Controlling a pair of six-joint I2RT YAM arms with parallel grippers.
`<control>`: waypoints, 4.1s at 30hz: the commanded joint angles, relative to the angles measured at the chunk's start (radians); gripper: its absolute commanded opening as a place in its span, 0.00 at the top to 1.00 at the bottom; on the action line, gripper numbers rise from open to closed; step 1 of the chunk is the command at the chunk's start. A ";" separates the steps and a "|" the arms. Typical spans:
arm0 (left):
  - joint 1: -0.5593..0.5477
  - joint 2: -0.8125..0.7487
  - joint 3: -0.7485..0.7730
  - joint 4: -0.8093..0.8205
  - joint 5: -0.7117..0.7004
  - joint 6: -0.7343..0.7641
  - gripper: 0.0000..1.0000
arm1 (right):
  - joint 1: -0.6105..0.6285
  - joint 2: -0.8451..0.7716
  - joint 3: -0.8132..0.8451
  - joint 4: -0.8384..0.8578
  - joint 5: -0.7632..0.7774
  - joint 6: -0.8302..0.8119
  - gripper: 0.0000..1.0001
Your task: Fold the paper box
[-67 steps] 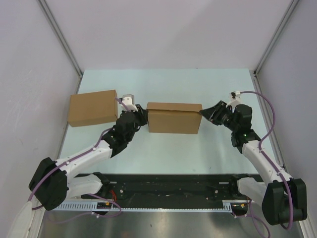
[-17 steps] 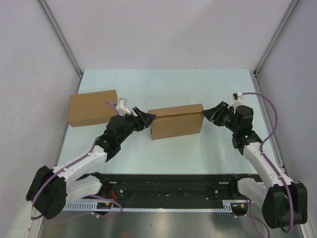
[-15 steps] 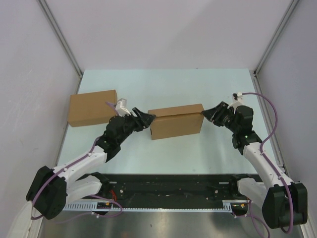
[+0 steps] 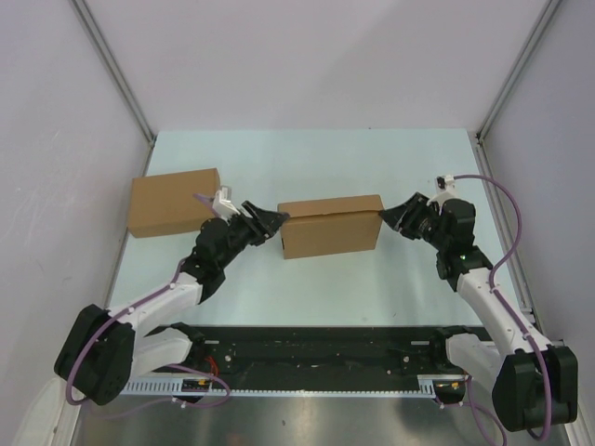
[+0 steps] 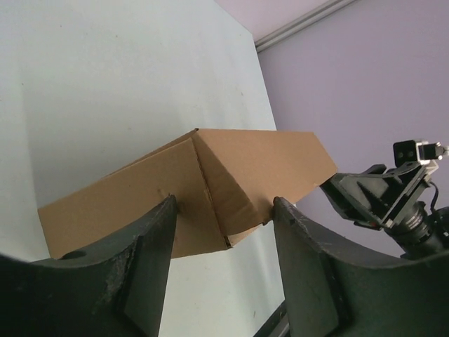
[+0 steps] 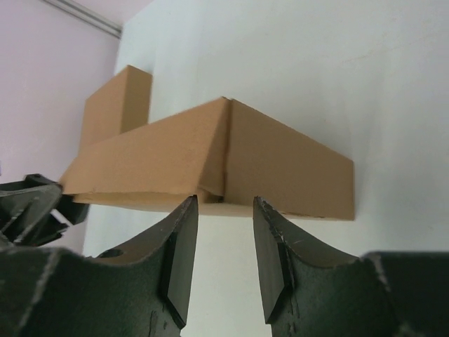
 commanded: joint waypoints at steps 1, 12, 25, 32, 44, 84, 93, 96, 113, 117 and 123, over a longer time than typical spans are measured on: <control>0.016 0.038 -0.021 0.034 0.029 -0.022 0.42 | -0.004 -0.002 -0.023 -0.120 0.063 -0.045 0.59; 0.019 0.092 -0.057 0.043 0.036 -0.010 0.62 | -0.004 -0.043 -0.025 -0.134 0.071 -0.050 0.56; 0.019 0.006 -0.017 -0.079 -0.005 0.079 0.57 | -0.107 -0.043 0.093 -0.058 0.001 0.066 0.29; 0.019 0.008 -0.010 -0.095 -0.005 0.096 0.56 | -0.092 0.124 0.092 0.164 -0.247 0.151 0.31; 0.019 0.013 0.007 -0.118 -0.013 0.116 0.55 | -0.073 0.147 0.057 0.154 -0.244 0.093 0.41; 0.017 0.097 -0.093 -0.041 -0.019 0.078 0.58 | -0.126 0.261 -0.221 0.323 -0.262 0.063 0.67; 0.011 0.111 -0.109 -0.024 -0.017 0.073 0.60 | -0.118 0.265 -0.267 0.312 -0.236 0.050 0.83; 0.005 0.112 -0.117 -0.020 -0.019 0.073 0.64 | -0.103 0.250 -0.278 0.293 -0.206 0.034 0.87; 0.000 0.074 -0.087 -0.067 -0.019 0.078 0.58 | -0.057 0.121 -0.240 0.155 -0.116 0.028 0.73; 0.000 0.039 -0.056 -0.078 -0.019 0.076 0.48 | -0.047 0.084 -0.192 0.093 -0.113 0.022 0.67; 0.003 0.022 -0.008 -0.104 -0.011 0.067 0.39 | -0.035 0.072 -0.164 0.065 -0.097 0.011 0.67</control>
